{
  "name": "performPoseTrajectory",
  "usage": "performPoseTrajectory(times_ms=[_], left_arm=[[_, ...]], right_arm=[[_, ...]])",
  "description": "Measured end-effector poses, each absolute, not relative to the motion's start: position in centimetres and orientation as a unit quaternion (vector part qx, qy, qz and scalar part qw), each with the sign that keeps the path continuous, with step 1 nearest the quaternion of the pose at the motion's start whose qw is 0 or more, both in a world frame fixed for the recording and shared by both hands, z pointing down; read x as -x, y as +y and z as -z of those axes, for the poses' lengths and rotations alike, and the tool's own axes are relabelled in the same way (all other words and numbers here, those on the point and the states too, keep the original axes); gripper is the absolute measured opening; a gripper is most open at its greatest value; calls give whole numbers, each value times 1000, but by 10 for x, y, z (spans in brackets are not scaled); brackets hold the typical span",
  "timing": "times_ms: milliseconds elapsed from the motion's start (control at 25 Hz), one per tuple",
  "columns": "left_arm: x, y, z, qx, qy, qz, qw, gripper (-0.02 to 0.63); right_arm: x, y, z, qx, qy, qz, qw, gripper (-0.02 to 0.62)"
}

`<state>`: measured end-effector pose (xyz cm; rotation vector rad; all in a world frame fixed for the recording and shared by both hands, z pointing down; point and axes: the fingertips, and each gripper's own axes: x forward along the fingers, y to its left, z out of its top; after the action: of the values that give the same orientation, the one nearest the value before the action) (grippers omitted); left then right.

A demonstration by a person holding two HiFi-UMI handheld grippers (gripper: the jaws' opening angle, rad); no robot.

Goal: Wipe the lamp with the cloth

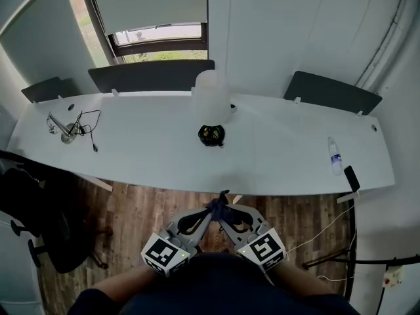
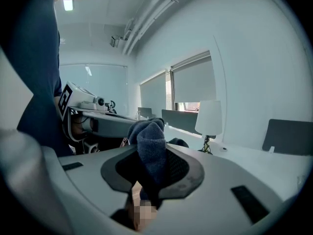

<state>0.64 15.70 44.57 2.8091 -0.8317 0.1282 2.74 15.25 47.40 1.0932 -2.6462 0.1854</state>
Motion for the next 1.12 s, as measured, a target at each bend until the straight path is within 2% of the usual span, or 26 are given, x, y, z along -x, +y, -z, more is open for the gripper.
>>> performPoseTrajectory(times_ms=[480, 800, 1120], left_arm=[[30, 33, -428, -969, -230, -15, 84, 6], [65, -34, -429, -975, -196, -8, 101, 6], [54, -64, -420, -975, -198, -4, 101, 6]], right_arm=[[2, 32, -453, -431, -885, -10, 174, 100], [22, -39, -447, -490, -850, 4, 194, 101], [21, -73, -439, -481, -851, 34, 207, 101]])
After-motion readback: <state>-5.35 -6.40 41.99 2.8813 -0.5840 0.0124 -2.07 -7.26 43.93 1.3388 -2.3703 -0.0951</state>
